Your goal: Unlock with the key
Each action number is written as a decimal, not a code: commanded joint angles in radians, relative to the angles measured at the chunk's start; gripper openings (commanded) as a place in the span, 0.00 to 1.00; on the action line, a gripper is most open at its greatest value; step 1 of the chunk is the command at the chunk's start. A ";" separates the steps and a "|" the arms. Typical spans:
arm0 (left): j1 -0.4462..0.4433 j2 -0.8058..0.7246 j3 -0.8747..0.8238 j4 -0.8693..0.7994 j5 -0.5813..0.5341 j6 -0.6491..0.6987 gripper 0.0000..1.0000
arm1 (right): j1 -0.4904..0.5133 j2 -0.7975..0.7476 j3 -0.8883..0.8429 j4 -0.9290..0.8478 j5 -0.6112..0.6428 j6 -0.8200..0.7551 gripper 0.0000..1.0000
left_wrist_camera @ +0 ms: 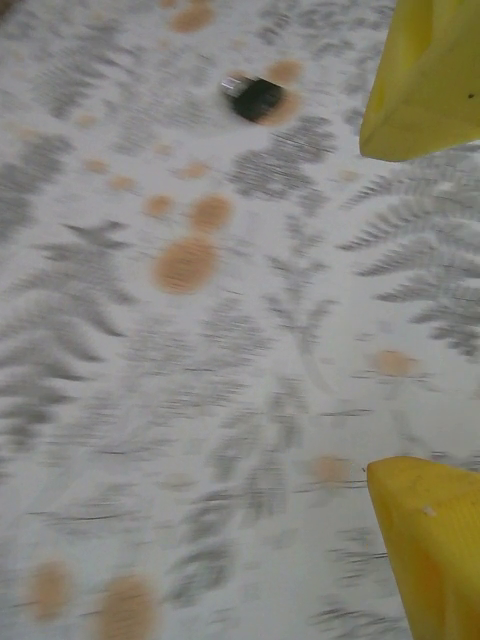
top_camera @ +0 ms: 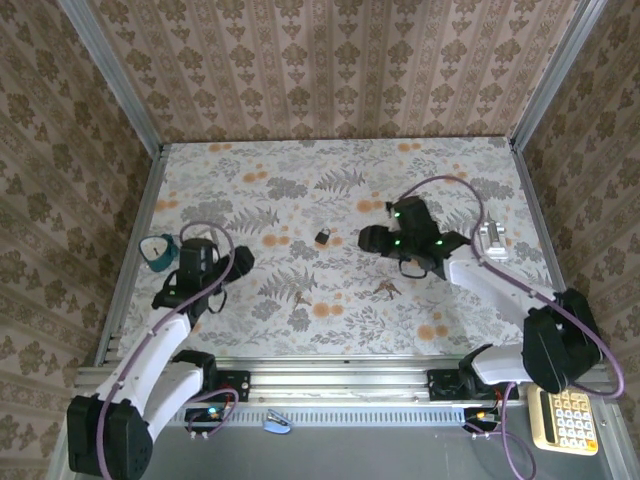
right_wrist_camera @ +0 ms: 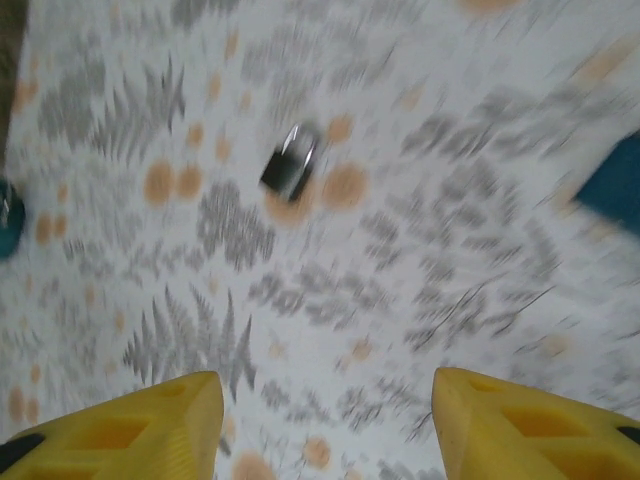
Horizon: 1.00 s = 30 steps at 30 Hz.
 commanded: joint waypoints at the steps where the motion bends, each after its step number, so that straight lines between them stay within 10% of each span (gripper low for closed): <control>1: -0.039 -0.056 -0.059 -0.098 0.054 -0.137 0.77 | 0.098 0.085 0.054 -0.075 0.010 0.031 0.48; 12: -0.174 -0.138 -0.183 -0.127 0.032 -0.324 0.54 | 0.315 0.370 0.245 -0.109 0.030 0.051 0.38; 30: -0.180 -0.181 -0.243 -0.100 0.036 -0.383 0.54 | 0.394 0.613 0.443 -0.192 -0.019 0.046 0.31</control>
